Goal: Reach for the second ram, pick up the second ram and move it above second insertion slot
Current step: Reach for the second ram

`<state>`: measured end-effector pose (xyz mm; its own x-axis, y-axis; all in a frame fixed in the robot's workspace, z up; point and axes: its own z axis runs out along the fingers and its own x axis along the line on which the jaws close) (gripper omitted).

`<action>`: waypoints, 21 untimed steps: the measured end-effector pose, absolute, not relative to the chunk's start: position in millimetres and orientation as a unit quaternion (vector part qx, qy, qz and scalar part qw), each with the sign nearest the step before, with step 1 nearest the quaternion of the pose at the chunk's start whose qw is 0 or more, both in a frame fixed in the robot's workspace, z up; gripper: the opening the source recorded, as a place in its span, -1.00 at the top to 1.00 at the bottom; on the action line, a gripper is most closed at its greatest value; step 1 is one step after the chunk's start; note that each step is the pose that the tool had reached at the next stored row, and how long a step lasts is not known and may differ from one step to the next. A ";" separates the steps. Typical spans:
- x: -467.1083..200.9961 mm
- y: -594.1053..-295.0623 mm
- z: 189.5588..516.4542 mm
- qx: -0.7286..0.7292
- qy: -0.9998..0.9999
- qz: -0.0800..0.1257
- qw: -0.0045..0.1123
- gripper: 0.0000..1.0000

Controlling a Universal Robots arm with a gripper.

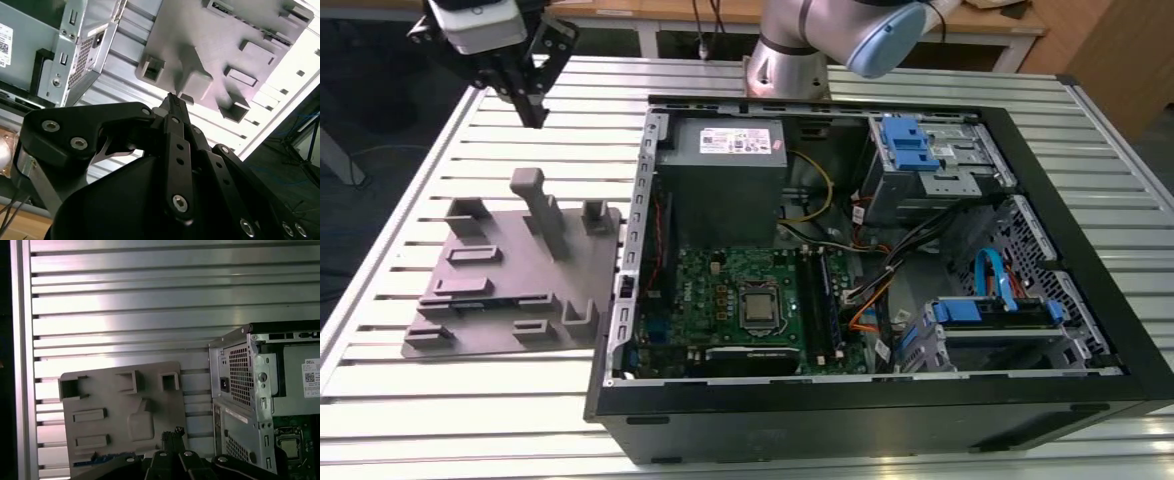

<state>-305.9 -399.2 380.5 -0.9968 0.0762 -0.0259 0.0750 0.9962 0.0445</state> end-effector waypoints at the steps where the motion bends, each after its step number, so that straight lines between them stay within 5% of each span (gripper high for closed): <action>1: -308.6 -400.5 379.9 0.038 0.999 0.022 0.014 0.79; 21: -343.0 -423.9 357.3 0.038 0.999 0.022 0.014 0.79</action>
